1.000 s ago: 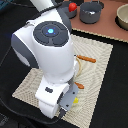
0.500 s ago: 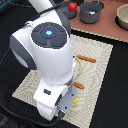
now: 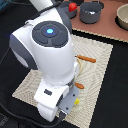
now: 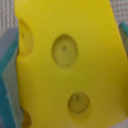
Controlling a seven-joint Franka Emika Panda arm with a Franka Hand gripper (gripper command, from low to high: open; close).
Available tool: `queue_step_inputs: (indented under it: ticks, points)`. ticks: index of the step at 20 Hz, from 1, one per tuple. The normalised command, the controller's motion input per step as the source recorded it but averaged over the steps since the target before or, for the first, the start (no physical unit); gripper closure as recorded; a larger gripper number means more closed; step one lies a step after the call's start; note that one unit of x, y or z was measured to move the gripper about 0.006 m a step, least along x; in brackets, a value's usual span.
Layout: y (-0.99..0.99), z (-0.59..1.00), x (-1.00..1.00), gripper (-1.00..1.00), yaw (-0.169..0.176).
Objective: Interact with the objects in diverse but meaningful ways.
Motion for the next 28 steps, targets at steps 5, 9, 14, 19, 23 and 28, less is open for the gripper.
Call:
queue_step_inputs:
  ticks: [5, 9, 14, 19, 23, 28]
  points:
    - [0.41, 0.87, -0.41, 1.00, 0.000]
    - [0.77, 0.39, -0.45, 1.00, 0.001]
    - [0.94, 0.15, -0.41, 1.00, 0.001]
    - [0.93, 0.01, -0.34, 1.00, 0.006]
    - [0.91, -0.17, -0.33, 1.00, 0.006]
    - [0.77, -0.41, -0.45, 1.00, 0.016]
